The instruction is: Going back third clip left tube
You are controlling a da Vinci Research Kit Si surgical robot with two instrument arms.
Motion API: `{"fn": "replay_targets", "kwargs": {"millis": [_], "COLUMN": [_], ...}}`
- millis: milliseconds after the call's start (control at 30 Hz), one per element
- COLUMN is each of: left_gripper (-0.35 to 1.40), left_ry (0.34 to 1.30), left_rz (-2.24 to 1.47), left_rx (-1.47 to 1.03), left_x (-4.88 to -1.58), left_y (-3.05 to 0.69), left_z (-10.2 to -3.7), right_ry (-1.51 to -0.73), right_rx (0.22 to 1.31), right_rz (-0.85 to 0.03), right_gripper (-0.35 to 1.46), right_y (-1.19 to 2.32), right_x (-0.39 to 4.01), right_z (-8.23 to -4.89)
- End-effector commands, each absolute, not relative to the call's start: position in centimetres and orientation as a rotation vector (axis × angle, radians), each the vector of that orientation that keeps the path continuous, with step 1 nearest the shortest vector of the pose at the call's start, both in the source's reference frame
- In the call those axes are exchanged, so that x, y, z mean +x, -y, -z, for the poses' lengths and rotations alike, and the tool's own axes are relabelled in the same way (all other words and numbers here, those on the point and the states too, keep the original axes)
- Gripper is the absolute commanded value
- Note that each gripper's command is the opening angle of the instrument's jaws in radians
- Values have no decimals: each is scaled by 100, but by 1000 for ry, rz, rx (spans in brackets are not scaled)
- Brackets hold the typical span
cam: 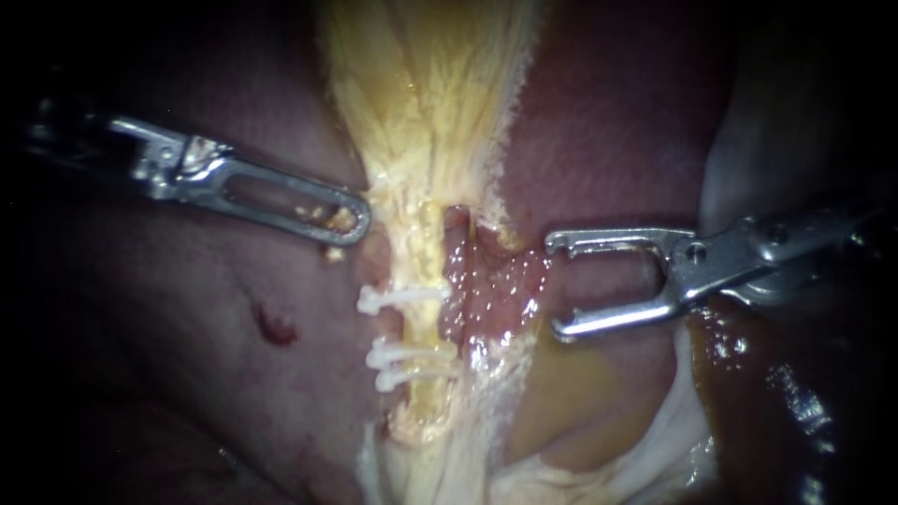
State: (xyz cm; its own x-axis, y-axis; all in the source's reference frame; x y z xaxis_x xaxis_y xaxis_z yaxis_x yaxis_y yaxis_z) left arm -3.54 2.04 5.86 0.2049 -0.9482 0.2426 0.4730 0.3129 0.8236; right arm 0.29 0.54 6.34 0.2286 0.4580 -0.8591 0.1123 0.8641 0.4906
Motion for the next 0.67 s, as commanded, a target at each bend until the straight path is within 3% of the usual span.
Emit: {"fn": "replay_targets", "kwargs": {"millis": [33, 267, 667], "left_gripper": [-35, -35, -35], "left_ry": [849, 836, 834], "left_rz": [1102, 1091, 1088], "left_rx": [683, 688, 690], "left_x": [-358, -374, -375], "left_y": [-204, -204, -204], "left_z": [-591, -614, -616], "right_ry": [-1335, -1338, -1338], "right_rx": [511, 507, 508], "right_rz": [-253, -249, -250], "right_gripper": [50, 50, 50], "right_y": [-54, -53, -54], "right_x": [30, 30, 31], "right_z": [-633, -632, -629]}}
